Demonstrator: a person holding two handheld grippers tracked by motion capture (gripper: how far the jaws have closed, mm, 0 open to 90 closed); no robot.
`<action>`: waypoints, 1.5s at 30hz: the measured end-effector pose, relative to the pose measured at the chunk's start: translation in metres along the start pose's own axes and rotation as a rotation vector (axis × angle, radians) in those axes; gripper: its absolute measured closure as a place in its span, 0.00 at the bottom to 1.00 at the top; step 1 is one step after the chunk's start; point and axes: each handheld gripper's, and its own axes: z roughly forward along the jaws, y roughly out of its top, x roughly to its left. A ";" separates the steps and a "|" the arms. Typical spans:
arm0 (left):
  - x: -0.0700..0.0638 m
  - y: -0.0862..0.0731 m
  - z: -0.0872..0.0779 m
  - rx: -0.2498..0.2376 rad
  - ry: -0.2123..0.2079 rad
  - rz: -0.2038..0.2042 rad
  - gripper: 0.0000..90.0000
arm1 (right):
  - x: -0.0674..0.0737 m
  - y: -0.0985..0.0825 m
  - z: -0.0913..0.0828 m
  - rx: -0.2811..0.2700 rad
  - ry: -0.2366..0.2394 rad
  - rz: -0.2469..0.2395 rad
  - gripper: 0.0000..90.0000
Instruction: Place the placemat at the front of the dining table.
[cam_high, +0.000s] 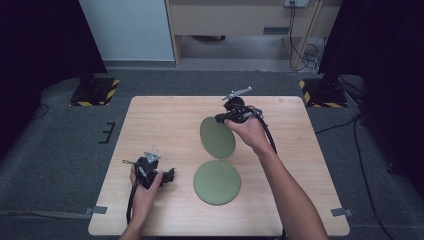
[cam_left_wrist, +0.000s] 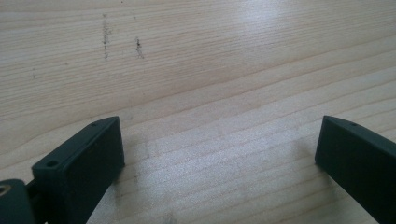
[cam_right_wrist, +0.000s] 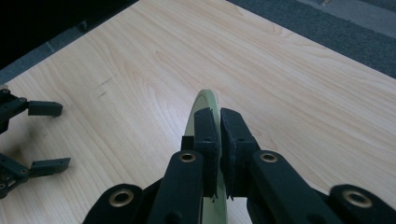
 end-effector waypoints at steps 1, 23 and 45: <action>0.000 0.000 0.000 0.000 0.000 0.000 0.01 | 0.000 0.001 -0.001 -0.004 -0.007 0.006 0.96; 0.000 0.000 0.000 -0.001 -0.003 0.001 0.01 | 0.004 0.016 0.005 -0.032 -0.102 0.031 0.96; 0.000 0.000 0.000 -0.002 -0.003 0.001 0.01 | 0.002 0.026 0.025 -0.055 -0.159 0.048 0.96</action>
